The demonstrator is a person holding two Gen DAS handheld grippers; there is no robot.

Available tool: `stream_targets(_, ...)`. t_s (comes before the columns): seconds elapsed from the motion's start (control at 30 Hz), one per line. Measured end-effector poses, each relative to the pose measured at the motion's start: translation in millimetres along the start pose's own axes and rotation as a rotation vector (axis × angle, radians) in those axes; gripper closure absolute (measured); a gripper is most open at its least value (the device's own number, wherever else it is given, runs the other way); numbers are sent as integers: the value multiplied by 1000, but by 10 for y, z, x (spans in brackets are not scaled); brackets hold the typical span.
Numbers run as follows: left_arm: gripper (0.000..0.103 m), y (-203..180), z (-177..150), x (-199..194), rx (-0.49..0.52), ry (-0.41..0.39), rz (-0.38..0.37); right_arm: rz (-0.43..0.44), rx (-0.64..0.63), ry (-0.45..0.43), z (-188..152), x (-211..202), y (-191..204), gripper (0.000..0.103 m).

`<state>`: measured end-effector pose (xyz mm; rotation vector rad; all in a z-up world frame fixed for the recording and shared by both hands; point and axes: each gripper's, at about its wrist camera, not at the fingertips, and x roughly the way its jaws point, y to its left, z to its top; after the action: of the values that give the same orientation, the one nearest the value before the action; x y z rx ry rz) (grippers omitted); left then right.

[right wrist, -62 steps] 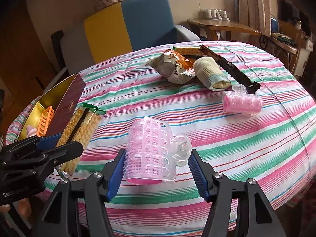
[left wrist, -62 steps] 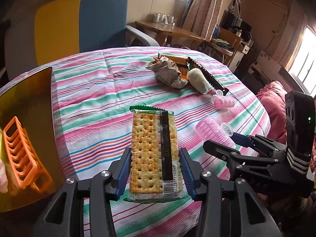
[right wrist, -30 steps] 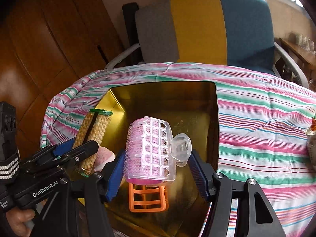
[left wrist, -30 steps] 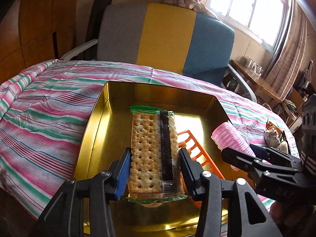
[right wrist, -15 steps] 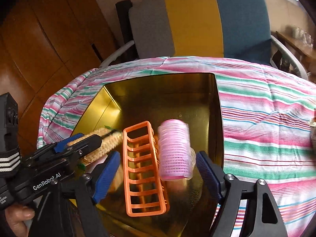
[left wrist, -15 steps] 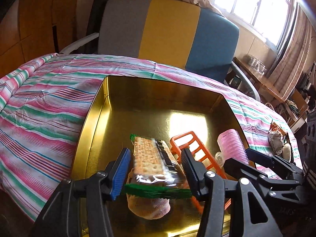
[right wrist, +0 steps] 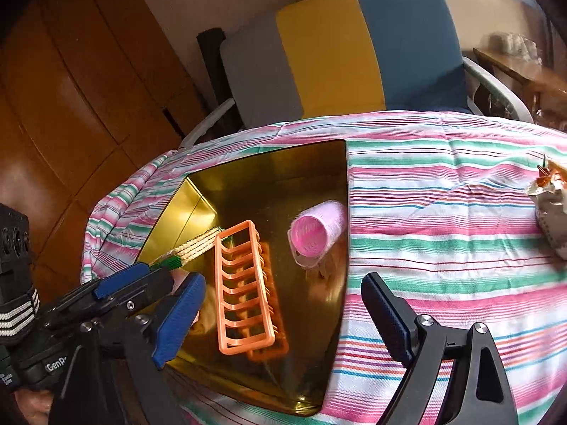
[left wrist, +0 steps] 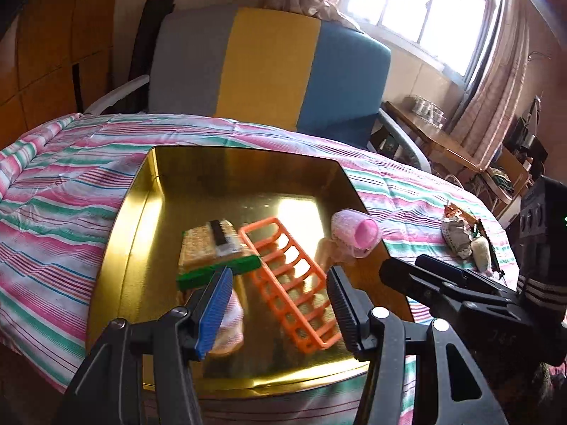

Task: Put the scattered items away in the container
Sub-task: 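Move both grippers back toward the remaining items on the table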

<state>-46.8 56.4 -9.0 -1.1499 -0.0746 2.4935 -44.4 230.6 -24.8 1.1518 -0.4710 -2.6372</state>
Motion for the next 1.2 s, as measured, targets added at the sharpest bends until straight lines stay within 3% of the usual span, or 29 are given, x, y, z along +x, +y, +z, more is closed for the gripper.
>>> stream_targets(0.3,46,-908,-239,26,211,61,-194,-102,185,-41,-366,-677,-955,5)
stream_targets(0.57,46,-1419,-507,342,341,174,-257,-282,383,-140,-654,-1447,-2035,3)
stream_targets(0.73,46,-1739,-675,540,422,245,-296,-304,445,-213,-523,-1749,-2492,2)
stream_targets(0.9,46,-1890,-767,689,456,291,-314,-335,440,-225,-175,-1713,-2840,1)
stream_targets(1.03,46,-1877,-781,770,446,309,-313,-382,427,-189,165,-1533,-3156,0)
stream_targets(1.13,46,-1866,-790,830,439,322,-312,-370,452,-141,350,-1351,-3408,0)
stream_targets(1.2,46,-1858,-795,862,434,328,-312,-316,483,-108,421,-1230,-3518,0)
